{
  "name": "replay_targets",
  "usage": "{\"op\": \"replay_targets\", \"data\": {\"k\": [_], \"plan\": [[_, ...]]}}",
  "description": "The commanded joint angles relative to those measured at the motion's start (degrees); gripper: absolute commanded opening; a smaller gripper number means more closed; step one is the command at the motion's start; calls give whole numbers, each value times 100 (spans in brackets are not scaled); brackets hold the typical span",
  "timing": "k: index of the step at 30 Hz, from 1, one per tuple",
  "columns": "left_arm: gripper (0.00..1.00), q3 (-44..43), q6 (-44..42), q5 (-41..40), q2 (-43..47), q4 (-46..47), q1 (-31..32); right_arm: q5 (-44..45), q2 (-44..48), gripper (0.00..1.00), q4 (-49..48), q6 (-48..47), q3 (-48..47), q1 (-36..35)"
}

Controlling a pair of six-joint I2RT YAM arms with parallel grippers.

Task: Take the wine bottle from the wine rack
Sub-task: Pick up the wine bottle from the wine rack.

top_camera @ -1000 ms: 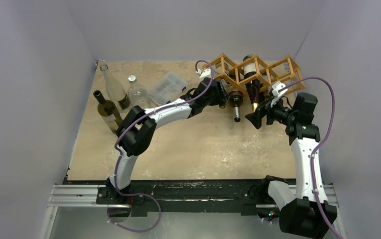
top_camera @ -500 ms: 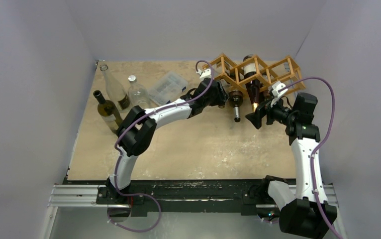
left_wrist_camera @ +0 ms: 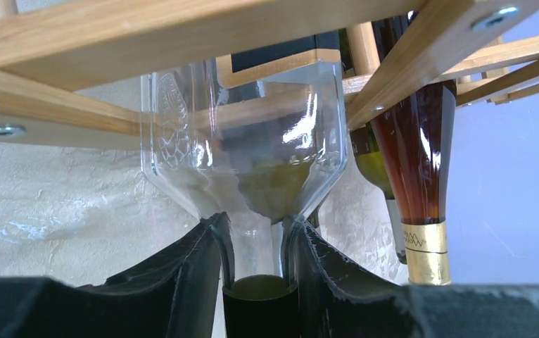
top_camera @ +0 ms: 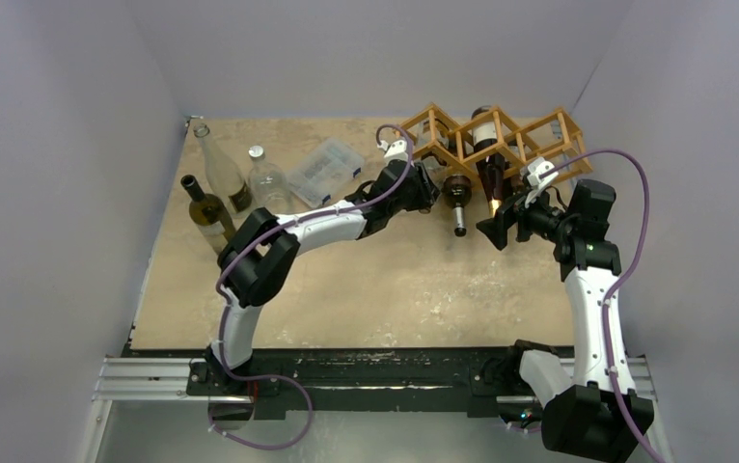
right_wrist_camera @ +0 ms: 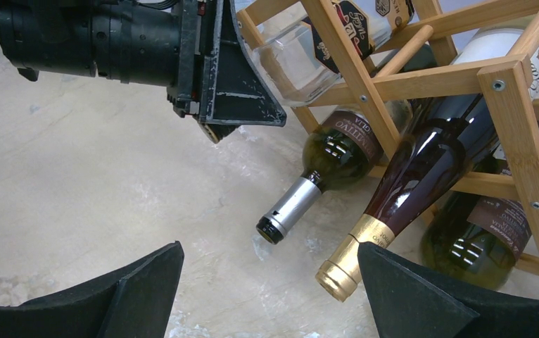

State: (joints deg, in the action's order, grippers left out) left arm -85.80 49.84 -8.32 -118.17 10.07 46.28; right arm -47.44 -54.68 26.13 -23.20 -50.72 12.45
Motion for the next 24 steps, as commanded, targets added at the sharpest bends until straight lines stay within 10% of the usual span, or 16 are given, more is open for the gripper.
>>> {"op": "replay_targets", "data": {"k": [1,24], "plan": [[0,153,-433,-3,574,644,37,30,115,98,-95,-53,-8,20],[0,1073,-638,-54,1294,877,85,42,141,99,-125,-62,35,16]]}}
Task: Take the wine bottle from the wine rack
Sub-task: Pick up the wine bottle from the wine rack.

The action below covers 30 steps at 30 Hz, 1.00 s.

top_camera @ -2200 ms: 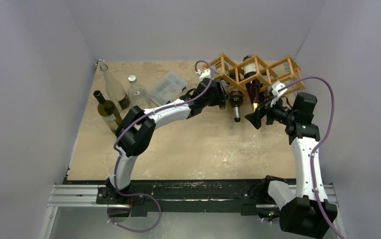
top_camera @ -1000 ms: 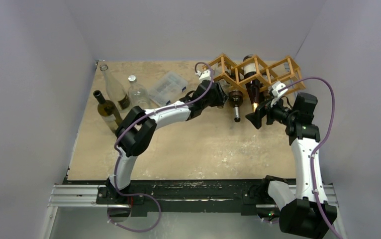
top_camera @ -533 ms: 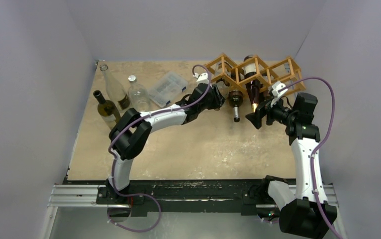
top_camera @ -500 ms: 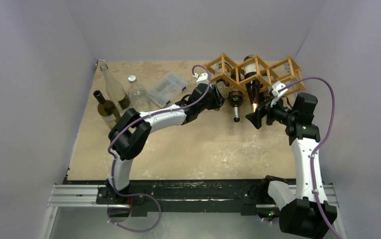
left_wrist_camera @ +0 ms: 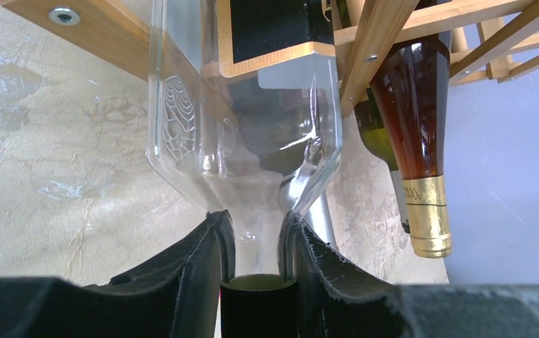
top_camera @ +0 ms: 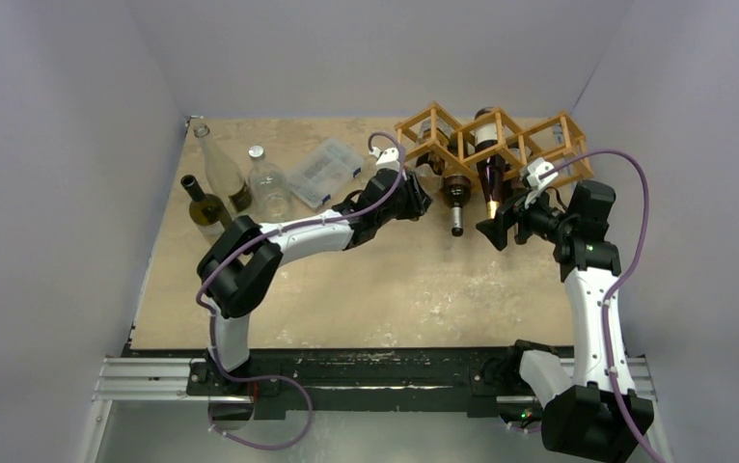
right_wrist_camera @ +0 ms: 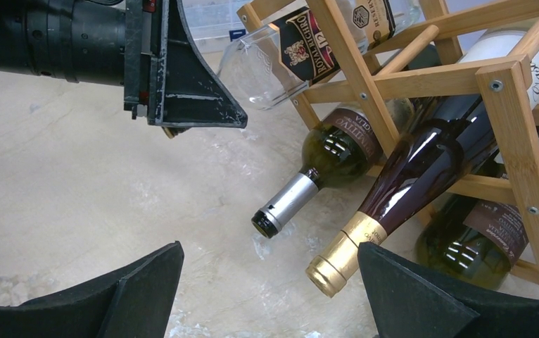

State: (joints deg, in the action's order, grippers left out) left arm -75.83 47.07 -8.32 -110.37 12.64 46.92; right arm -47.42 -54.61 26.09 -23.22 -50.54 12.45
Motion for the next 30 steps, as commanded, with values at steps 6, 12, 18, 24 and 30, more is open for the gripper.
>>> {"op": "replay_targets", "data": {"k": [6,12,18,24,30], "plan": [[0,279,-446,-45,649,684,37,40,135,99,-131,-60,27,21],[0,467,-598,-4,806,775,58,8,134,99,-135,-88,36,21],[0,666,-659,68,918,942,55,-26,144,99,-132,-112,53,20],[0,868,-665,84,986,1108,64,-43,138,99,-131,-119,62,20],[0,1033,-605,-46,1111,1217,78,-48,126,99,-139,-130,71,21]]}}
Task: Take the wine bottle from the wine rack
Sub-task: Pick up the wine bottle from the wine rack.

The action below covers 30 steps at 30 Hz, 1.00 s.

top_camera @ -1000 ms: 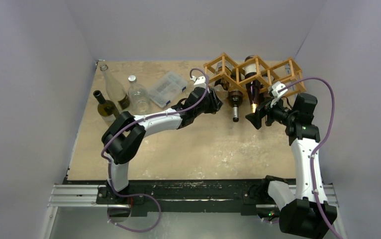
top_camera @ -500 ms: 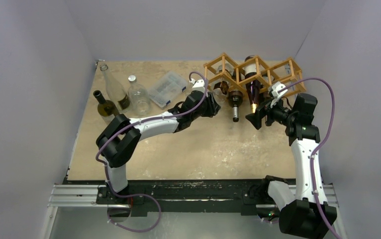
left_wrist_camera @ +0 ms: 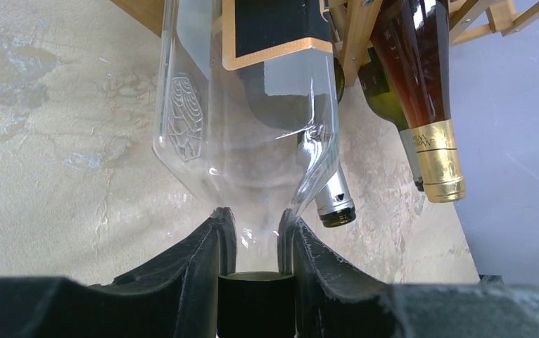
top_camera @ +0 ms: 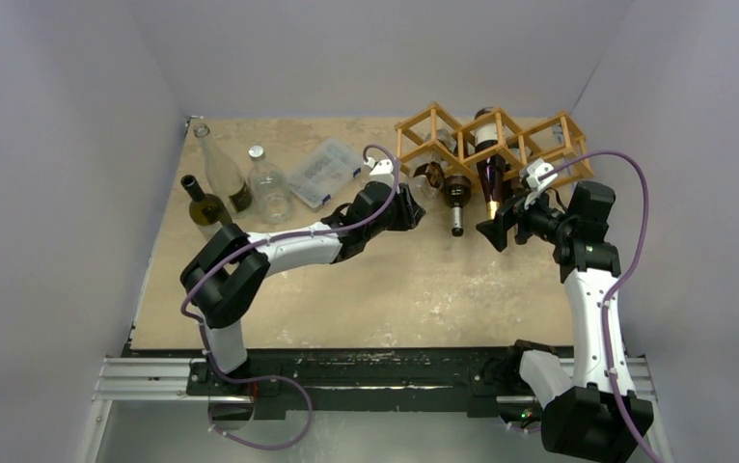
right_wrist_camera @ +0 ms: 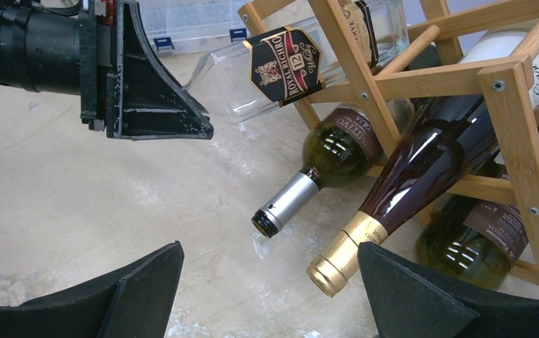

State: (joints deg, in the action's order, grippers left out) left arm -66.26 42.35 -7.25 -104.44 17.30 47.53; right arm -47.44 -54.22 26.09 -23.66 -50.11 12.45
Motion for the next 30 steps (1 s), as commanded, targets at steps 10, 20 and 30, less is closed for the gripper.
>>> {"op": "replay_targets", "data": {"k": [10,20,30], "plan": [[0,486,44,-295,851,1018,54,-42,69,99,-164,-86,53,21],[0,818,135,-430,1060,1224,83,-72,16,99,-159,-101,69,21],[0,1012,141,-530,1207,1353,93,-99,-36,99,-140,-137,80,20]]}}
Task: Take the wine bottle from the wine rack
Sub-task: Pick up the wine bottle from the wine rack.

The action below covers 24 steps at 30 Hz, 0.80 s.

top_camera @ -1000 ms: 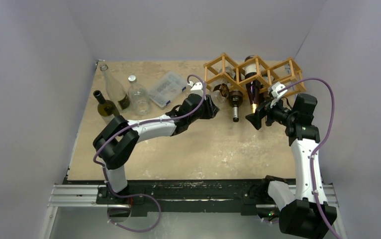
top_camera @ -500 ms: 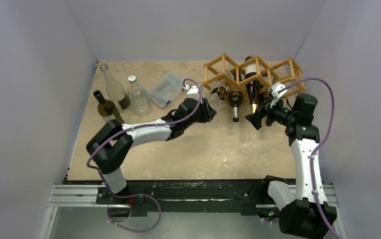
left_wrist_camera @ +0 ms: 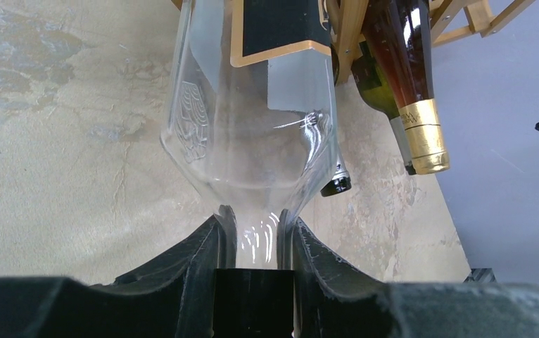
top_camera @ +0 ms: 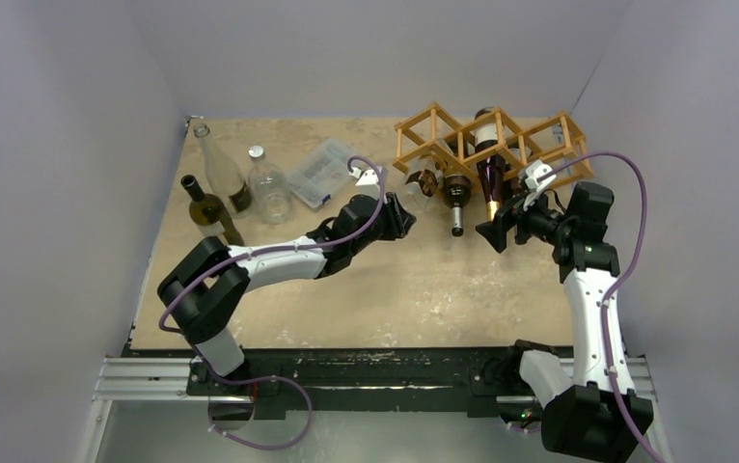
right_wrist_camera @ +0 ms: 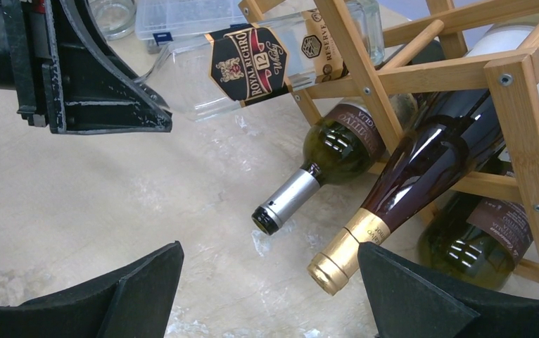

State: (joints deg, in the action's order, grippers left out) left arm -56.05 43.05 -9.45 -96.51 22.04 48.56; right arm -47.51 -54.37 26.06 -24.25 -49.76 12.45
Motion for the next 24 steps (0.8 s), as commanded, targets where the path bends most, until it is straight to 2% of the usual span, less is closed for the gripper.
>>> {"op": "replay_targets", "data": {"k": [1,9,21,24], "plan": [[0,16,75,-316,421,900,-12,-97,-28,99,-139,-87,45,21],[0,98,227,-336,424,936,14,-203,-80,99,19,-234,37,21],[0,236,240,-178,431,1021,46,-1146,-212,99,249,-430,-41,14],[0,221,248,-156,427,1020,49,-1434,-368,98,651,-906,-327,-32]]}}
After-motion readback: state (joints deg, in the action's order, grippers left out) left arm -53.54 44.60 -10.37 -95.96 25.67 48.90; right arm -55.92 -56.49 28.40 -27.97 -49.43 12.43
